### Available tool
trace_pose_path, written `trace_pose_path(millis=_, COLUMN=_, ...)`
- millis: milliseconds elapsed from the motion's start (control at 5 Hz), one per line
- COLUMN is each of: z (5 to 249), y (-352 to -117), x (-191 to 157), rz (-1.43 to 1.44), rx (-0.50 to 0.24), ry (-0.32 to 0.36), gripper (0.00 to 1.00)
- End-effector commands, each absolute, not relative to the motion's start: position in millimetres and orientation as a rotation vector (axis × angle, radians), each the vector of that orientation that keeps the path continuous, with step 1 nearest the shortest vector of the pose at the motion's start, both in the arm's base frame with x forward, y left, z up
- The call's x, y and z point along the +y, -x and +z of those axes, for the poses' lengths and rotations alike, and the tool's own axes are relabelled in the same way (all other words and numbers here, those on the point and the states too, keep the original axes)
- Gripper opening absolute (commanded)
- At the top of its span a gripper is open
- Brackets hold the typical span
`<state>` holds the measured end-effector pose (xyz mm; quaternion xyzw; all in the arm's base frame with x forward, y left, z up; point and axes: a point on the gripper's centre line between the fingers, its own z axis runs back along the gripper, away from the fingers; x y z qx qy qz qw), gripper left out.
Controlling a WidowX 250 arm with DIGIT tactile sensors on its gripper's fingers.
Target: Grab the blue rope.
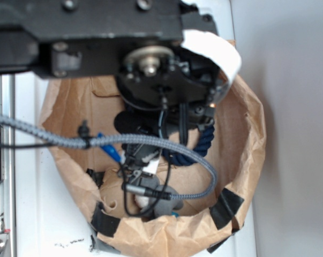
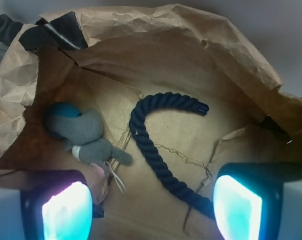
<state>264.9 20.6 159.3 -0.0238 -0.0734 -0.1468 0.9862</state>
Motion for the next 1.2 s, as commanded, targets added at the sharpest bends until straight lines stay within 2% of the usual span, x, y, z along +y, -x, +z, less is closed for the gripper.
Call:
trace_pose_path(millis=0, z=168.0, y=-265.9, x=13.7, rz=-0.313, rx=-0.177, ry=0.037, gripper=1.0)
trace_pose_path(millis=200, z=136.3, y=-259.6, x=20.6, rz=-0.366, rx=-0.189, ry=0.002, gripper=1.0)
trace_pose_path(millis=400, z=114.5, y=-255.6, x=31.0, rz=-0.456, rx=-0.182, ry=-0.002, gripper=1.0)
trace_pose_path(millis=600, z=91.1, y=-259.8, x=35.8, rz=-0.493, rx=-0.186, ry=-0.032, gripper=1.0)
trace_pose_path(millis=800, z=69.7, y=-273.1, x=32.1, rz=-0.534, rx=-0.124, ry=-0.027, gripper=1.0)
trace_pose_path(millis=1000, z=58.3, y=-286.1, x=33.0, rz=-0.569, rx=-0.07, ry=0.018, gripper=1.0)
